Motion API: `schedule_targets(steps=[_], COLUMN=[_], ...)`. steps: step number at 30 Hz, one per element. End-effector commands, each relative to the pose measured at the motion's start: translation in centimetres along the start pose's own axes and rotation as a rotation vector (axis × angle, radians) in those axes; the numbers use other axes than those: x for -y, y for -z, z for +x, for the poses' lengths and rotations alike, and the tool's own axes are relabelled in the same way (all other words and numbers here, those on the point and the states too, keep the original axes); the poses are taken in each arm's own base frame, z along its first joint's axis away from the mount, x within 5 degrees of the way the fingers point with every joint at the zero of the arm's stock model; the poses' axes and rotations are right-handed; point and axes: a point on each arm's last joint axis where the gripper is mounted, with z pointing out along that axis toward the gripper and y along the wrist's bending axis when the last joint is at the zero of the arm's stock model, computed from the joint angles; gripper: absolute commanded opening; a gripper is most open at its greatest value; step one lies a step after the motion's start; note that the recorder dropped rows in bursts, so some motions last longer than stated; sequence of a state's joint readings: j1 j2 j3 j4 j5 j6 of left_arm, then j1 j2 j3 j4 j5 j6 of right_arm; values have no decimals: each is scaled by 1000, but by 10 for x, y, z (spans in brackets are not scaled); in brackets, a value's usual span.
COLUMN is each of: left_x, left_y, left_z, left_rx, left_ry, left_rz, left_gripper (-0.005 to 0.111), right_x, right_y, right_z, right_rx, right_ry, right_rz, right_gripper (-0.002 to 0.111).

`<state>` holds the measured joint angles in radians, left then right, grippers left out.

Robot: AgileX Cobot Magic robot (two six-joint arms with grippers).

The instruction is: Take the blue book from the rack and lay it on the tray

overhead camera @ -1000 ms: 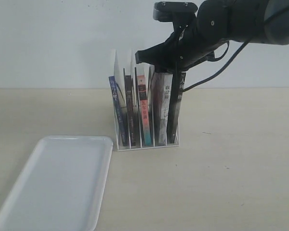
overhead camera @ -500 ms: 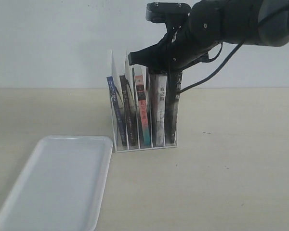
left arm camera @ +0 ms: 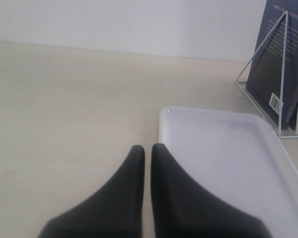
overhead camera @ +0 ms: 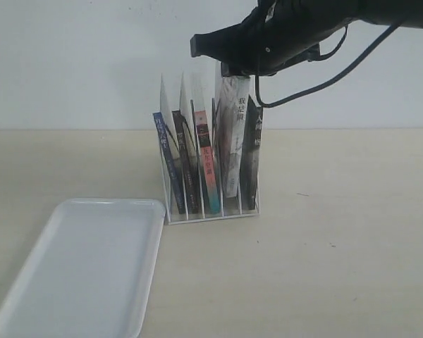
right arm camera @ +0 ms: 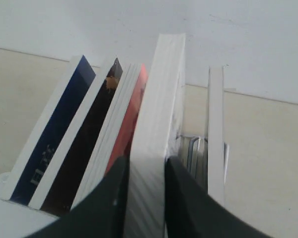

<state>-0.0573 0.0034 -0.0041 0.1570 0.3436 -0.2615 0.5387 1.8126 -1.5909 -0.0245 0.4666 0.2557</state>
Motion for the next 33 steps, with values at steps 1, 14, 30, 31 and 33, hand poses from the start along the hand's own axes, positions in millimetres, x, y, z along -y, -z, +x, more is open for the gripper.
schedule_targets(steps=[1, 14, 30, 31, 33], left_x=[0, 0, 0, 0, 0], left_y=[0, 0, 0, 0, 0], left_z=[1, 1, 1, 1, 1], left_rx=[0, 0, 0, 0, 0], left_ry=[10, 10, 10, 10, 10], left_rz=[5, 5, 5, 5, 5], left_gripper=[4, 4, 4, 4, 4], right_x=[-7, -2, -5, -6, -6], right_y=[15, -18, 11, 16, 23], right_z=[-16, 9, -8, -10, -13], right_rx=[117, 97, 161, 166, 173], right_ry=[20, 10, 8, 10, 12], right_rz=[-26, -26, -41, -42, -42], right_gripper=[0, 0, 0, 0, 0])
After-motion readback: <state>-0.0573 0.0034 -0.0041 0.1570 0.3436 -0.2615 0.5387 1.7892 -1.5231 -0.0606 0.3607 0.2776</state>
